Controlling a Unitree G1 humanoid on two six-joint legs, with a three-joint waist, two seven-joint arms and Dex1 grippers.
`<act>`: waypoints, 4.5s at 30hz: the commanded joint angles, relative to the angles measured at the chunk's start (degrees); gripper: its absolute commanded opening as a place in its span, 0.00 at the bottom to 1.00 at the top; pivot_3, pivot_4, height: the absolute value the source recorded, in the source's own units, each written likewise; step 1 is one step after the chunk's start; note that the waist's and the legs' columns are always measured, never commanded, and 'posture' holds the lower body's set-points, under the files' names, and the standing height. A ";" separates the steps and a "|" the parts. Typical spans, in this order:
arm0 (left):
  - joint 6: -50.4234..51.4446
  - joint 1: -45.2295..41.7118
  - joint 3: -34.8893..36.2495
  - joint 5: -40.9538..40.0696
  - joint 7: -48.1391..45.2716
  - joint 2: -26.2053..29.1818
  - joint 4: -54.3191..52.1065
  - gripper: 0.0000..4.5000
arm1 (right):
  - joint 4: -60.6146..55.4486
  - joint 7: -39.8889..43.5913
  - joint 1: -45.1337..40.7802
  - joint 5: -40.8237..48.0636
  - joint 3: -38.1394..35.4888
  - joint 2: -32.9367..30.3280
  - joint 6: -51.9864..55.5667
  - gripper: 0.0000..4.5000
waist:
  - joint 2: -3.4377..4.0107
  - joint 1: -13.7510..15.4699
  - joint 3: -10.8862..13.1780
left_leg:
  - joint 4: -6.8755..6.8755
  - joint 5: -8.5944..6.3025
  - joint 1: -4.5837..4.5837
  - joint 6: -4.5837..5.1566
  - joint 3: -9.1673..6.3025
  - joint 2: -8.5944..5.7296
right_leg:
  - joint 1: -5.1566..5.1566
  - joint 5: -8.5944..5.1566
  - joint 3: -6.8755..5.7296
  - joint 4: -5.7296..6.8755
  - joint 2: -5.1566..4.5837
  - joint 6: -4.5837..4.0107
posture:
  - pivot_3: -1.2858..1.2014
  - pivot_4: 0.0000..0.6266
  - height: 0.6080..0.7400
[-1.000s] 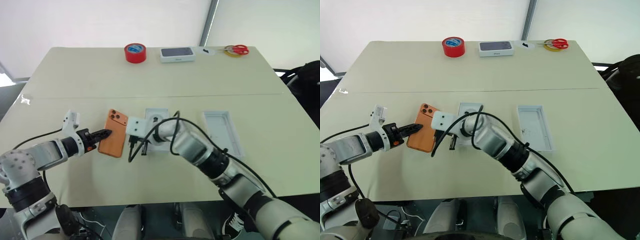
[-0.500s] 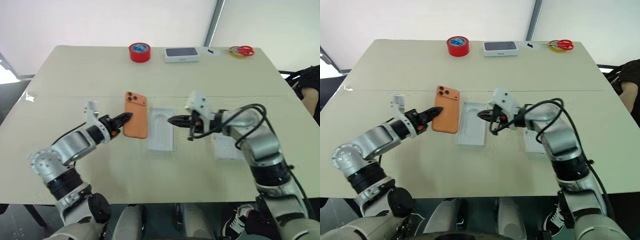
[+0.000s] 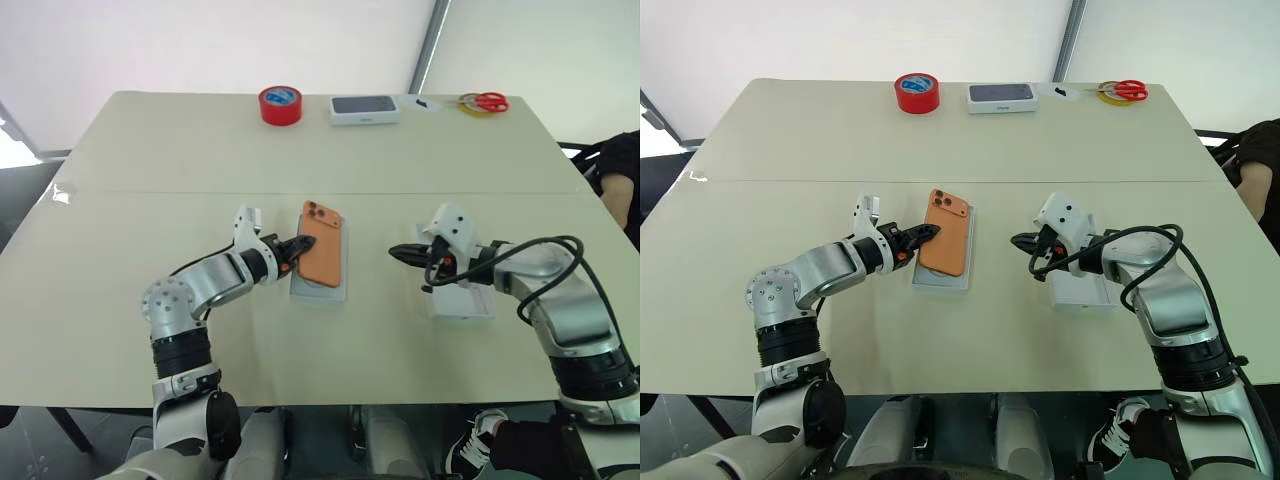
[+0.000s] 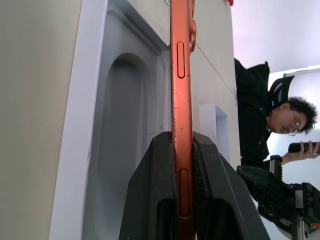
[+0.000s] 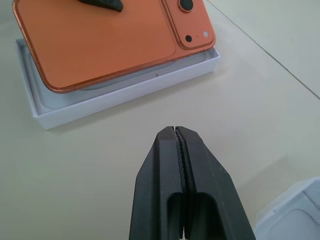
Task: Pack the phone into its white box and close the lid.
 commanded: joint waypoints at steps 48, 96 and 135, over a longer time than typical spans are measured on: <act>-8.37 -1.10 -31.62 28.55 -23.61 24.69 -9.38 0.01 | 11.12 -10.60 -16.55 -15.57 22.01 10.10 5.87 0.00 | 0.04 -0.20 0.01 | 0.00 0.03 -0.01 -0.03 0.06 -0.10 | -0.03 0.00 0.00 0.02 0.04 -0.01 | 0.52 0.24 0.94; 5.05 0.95 -26.91 36.80 -46.46 12.62 -19.20 0.00 | -12.75 5.15 1.41 -2.41 -0.06 -21.46 20.48 0.63 | 0.09 -0.17 0.04 | 0.06 -0.07 -0.02 0.16 0.00 0.08 | -0.05 -0.09 0.00 0.04 0.02 0.13 | 0.52 0.24 0.94; -48.22 19.74 -37.43 57.08 -73.16 30.96 -28.14 0.00 | 8.78 -16.89 -22.15 10.24 4.52 -8.31 56.96 0.01 | 0.14 -0.25 0.05 | 0.07 -0.09 -0.09 0.19 0.09 0.09 | -0.13 -0.07 0.02 0.01 -0.02 0.08 | 0.52 0.24 0.94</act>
